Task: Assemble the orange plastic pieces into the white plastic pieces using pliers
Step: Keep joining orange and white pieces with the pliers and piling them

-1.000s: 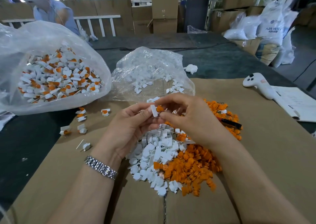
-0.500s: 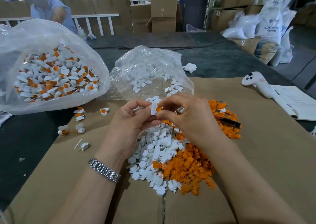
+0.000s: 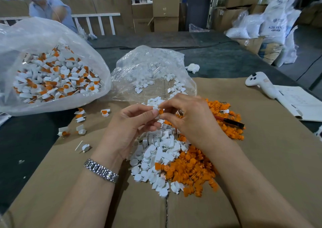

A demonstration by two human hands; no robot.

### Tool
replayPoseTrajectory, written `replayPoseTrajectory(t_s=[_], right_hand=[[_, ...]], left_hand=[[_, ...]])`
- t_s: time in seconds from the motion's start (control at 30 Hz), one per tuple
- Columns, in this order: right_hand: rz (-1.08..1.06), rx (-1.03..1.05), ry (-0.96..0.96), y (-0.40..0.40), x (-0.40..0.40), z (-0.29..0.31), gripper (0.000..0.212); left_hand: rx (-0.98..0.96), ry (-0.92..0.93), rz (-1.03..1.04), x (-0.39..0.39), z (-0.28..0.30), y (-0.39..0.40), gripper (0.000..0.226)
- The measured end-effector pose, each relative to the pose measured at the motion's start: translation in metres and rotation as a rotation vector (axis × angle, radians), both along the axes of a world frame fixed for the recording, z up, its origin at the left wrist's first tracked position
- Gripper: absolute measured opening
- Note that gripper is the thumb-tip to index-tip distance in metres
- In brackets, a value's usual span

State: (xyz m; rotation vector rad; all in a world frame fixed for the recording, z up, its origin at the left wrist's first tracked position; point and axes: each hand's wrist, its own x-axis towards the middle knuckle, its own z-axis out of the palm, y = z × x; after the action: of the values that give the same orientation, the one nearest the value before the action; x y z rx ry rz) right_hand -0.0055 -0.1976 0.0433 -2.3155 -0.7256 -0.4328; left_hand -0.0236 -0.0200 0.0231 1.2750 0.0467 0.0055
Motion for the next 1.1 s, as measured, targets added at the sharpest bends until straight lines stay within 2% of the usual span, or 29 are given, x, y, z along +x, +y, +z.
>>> replayPoseTrajectory(t_s=[0.33,0.43,0.53,0.6,0.73,0.8,0.93,1.1], right_hand=[[-0.018,-0.082,-0.018,0.0,0.001,-0.002,0.024],[-0.008,-0.117,-0.022,0.001,0.001,-0.002,0.024],[0.012,0.011,0.079,-0.006,0.004,0.001,0.035],[-0.112,0.045,0.157,-0.017,0.01,0.003,0.044],[-0.481,-0.348,0.385,-0.047,0.026,-0.004,0.058],[-0.512,-0.449,0.465,-0.05,0.028,-0.007,0.054],[-0.503,-0.517,0.405,-0.046,0.026,-0.008,0.04],[-0.463,-0.405,0.37,-0.046,0.021,0.0,0.031]], left_hand=[[0.037,0.019,-0.017,0.002,-0.002,0.003,0.023],[0.044,0.03,-0.007,0.001,-0.001,0.001,0.032],[0.039,0.024,0.004,0.002,0.0,0.0,0.022],[0.024,0.024,0.018,0.002,0.0,0.001,0.013],[0.023,0.043,0.043,0.003,-0.001,0.001,0.012],[0.01,0.048,0.055,0.004,0.0,0.001,0.013],[-0.016,0.041,0.073,0.004,0.0,0.001,0.011],[-0.039,0.014,0.12,0.005,0.0,0.0,0.014]])
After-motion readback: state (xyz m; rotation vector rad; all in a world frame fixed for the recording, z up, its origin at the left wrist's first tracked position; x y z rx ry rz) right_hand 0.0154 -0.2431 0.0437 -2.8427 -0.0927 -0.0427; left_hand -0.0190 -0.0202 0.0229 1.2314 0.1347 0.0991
